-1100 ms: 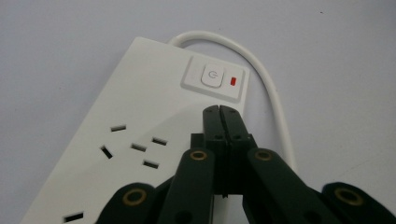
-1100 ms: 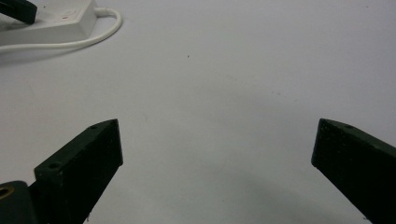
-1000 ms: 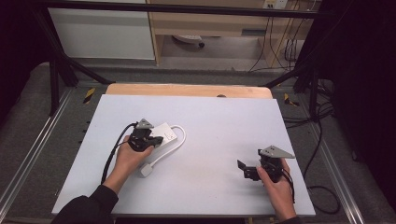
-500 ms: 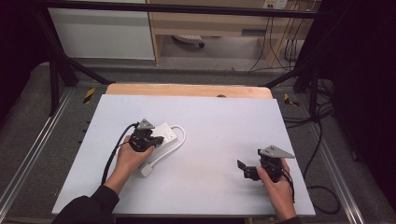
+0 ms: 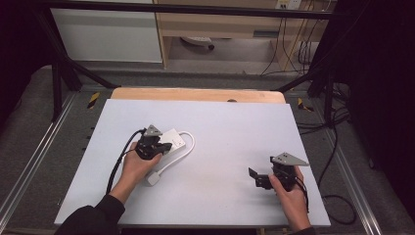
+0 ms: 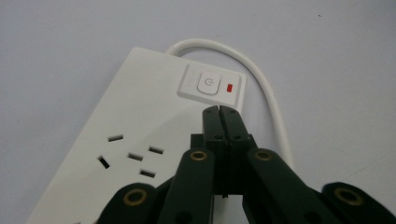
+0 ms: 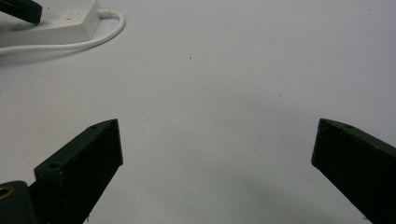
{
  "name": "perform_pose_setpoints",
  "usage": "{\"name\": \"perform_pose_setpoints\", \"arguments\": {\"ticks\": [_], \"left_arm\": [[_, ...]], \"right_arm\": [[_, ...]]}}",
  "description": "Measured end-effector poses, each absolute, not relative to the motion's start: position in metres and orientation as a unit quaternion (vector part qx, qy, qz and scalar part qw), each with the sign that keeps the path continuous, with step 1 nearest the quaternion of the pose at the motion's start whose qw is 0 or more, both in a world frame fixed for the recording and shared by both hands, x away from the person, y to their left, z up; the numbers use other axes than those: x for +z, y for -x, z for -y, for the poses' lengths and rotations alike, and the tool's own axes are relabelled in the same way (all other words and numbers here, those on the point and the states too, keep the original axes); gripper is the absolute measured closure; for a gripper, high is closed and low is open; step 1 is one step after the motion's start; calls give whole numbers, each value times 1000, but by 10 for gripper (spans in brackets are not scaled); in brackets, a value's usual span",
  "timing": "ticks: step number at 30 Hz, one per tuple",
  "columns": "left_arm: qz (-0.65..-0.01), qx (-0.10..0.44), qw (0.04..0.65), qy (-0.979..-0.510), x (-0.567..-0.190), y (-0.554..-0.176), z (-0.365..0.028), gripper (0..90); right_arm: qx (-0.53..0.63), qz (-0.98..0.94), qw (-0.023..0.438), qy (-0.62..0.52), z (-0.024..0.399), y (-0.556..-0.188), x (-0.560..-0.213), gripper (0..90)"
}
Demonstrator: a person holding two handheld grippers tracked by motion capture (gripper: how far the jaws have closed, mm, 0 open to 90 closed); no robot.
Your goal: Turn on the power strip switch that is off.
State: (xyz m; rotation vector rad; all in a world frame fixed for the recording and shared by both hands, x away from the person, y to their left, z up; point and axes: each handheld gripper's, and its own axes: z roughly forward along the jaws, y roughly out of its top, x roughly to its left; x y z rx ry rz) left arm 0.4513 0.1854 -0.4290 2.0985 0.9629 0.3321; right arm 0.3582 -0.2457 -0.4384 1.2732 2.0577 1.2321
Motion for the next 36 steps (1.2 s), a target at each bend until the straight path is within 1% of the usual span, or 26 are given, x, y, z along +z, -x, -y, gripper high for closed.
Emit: {"name": "perform_pose_setpoints", "arguments": {"ticks": [14,17,21,30,33,36], "left_arm": [[-372,133,407,-824,-428,-450,-184,900],[-374,132,412,-820,-427,-450,-184,868],[-374,132,420,-816,-424,-449,-187,848],[-373,144,432,-809,-421,-449,-186,681],[-370,151,437,-806,-420,-449,-187,585],[-370,154,443,-802,-419,-449,-187,525]], "right_arm": [[443,-741,211,-458,246,-358,-438,23],[443,-741,211,-458,246,-358,-438,23],[443,-741,211,-458,246,-358,-438,23],[443,-741,213,-458,246,-358,-438,23],[443,-741,213,-458,246,-358,-438,23],[443,-741,212,-458,246,-358,-438,23]]}}
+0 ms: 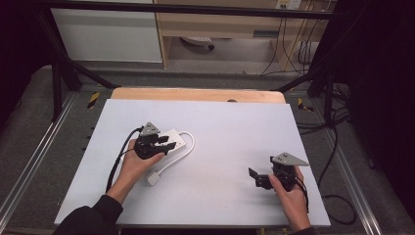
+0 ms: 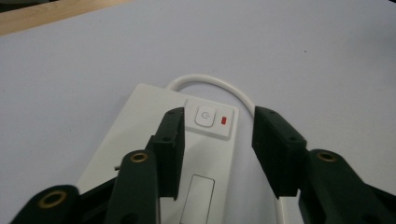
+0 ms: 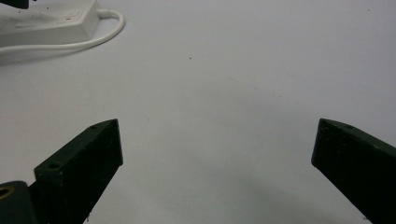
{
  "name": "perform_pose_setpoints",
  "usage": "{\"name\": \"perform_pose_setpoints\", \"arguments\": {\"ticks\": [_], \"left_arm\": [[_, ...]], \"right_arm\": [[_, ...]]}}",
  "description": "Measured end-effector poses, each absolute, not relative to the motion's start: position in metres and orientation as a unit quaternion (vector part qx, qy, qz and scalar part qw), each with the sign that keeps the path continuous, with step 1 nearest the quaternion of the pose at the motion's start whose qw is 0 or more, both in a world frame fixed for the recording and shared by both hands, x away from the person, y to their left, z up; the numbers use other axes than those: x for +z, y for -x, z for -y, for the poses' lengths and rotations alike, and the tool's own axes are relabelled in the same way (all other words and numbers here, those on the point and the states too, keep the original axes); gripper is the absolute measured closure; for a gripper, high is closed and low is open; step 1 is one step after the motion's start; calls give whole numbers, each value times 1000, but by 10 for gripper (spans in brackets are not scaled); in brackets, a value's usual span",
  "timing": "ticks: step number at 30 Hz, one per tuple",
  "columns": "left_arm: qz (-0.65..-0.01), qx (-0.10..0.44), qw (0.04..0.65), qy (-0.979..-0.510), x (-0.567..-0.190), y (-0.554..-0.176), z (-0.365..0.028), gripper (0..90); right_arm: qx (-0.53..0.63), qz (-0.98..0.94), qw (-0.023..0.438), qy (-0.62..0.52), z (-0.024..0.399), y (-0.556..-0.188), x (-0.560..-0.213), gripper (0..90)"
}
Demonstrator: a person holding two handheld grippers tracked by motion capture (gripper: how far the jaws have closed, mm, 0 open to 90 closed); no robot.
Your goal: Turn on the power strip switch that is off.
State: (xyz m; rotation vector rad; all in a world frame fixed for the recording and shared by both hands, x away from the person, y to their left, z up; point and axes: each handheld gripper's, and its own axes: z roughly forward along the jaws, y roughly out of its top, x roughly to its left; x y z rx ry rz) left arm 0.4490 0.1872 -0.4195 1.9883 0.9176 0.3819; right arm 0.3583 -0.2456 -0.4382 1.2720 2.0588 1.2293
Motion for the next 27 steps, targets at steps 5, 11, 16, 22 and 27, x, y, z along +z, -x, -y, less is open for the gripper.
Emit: {"name": "perform_pose_setpoints", "arguments": {"ticks": [5,11,16,22,27], "left_arm": [[-375,146,454,-795,-418,-449,-187,411],[-378,145,466,-787,-416,-449,-188,219],[-390,164,467,-776,-414,-449,-187,110],[-400,189,461,-770,-412,-449,-190,125],[-398,197,474,-760,-407,-447,-192,114]], "right_arm": [[443,-741,213,-458,246,-358,-438,23],[442,-741,212,-458,245,-358,-438,23],[442,-742,211,-458,245,-358,-438,24],[442,-742,212,-457,245,-358,-438,23],[441,-743,213,-457,245,-359,-438,24]]}}
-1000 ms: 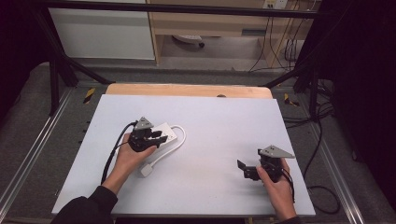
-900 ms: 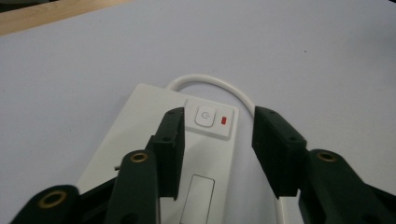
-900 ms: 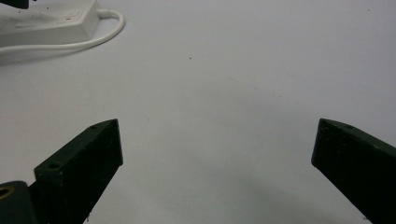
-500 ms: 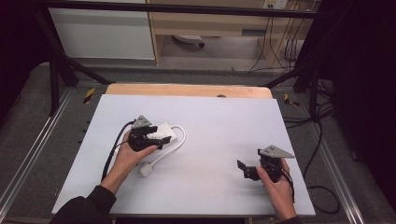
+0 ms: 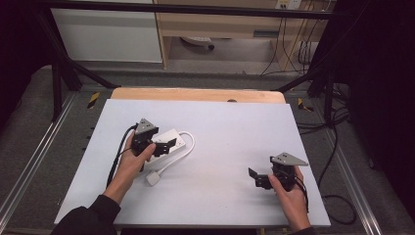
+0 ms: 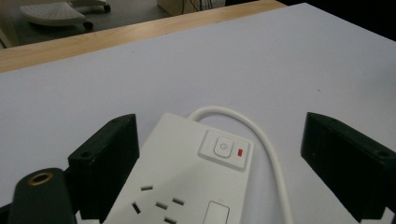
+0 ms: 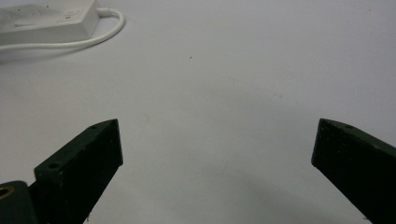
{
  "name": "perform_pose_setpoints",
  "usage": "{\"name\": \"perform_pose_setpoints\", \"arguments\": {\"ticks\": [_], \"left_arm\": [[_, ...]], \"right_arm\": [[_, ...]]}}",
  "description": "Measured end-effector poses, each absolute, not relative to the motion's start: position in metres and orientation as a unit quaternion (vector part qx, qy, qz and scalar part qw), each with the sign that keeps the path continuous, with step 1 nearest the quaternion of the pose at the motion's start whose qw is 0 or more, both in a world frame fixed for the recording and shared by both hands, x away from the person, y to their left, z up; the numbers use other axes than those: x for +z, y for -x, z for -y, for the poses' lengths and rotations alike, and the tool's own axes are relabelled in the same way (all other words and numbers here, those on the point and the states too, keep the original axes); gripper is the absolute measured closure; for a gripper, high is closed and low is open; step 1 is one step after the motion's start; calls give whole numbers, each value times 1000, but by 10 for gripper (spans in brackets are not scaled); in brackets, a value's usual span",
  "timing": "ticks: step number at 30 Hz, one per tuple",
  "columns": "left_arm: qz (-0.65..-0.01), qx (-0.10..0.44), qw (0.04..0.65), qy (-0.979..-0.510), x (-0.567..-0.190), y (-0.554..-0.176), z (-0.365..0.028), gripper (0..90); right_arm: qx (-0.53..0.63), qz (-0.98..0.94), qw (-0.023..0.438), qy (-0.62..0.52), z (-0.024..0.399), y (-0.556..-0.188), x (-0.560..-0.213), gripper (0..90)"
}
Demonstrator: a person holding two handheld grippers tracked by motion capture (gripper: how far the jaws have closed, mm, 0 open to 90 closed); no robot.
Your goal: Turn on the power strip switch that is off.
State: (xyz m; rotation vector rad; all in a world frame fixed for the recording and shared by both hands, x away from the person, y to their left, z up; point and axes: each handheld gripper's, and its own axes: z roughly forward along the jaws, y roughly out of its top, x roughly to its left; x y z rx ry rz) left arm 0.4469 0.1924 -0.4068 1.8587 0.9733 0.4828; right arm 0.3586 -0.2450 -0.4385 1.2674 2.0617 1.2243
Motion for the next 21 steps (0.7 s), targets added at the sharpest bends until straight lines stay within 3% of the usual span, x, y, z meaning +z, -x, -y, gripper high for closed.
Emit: {"name": "perform_pose_setpoints", "arguments": {"ticks": [5,21], "left_arm": [[-396,207,482,-754,-402,-443,-195,52],[-387,217,514,-734,-389,-436,-199,58]], "right_arm": [[441,-742,213,-457,245,-359,-438,23],[444,-740,212,-459,245,-359,-438,23]]}}
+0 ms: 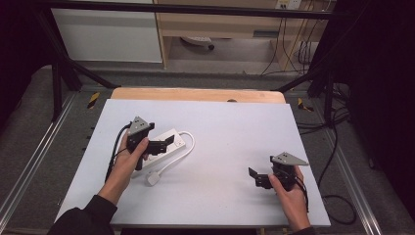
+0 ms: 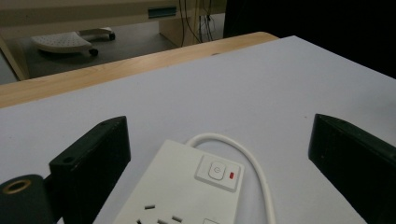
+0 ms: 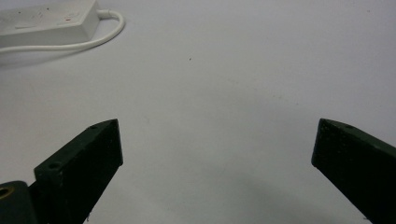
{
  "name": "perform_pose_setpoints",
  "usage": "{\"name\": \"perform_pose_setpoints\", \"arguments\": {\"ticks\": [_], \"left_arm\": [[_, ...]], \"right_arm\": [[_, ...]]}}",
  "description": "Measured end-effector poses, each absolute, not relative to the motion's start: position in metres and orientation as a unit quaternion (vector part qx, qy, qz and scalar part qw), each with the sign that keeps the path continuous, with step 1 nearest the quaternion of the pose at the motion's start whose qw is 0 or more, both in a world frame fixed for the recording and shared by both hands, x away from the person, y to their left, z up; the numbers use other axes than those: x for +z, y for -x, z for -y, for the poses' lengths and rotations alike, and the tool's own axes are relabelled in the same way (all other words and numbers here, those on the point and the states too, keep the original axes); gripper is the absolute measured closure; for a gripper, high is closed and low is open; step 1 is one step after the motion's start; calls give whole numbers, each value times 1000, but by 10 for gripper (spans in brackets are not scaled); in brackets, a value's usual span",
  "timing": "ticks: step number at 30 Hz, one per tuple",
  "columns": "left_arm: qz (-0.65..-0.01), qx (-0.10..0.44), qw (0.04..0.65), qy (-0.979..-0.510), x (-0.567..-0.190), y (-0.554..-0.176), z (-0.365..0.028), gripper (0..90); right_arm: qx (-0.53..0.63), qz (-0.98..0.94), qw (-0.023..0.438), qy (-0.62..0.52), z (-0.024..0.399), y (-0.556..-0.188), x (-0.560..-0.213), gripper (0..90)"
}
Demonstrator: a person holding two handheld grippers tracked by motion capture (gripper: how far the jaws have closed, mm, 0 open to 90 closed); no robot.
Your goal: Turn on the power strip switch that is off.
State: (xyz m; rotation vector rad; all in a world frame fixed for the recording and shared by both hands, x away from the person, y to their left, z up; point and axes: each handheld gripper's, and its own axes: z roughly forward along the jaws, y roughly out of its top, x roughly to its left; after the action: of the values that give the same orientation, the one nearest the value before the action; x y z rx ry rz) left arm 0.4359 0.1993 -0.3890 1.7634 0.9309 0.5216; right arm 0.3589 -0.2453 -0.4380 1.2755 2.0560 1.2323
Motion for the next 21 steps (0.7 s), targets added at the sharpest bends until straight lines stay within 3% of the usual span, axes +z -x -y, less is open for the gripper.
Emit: {"name": "perform_pose_setpoints", "arguments": {"ticks": [21], "left_arm": [[-410,232,518,-714,-368,-415,-239,44]], "right_arm": [[445,-743,212,-452,244,-358,-437,23]]}}
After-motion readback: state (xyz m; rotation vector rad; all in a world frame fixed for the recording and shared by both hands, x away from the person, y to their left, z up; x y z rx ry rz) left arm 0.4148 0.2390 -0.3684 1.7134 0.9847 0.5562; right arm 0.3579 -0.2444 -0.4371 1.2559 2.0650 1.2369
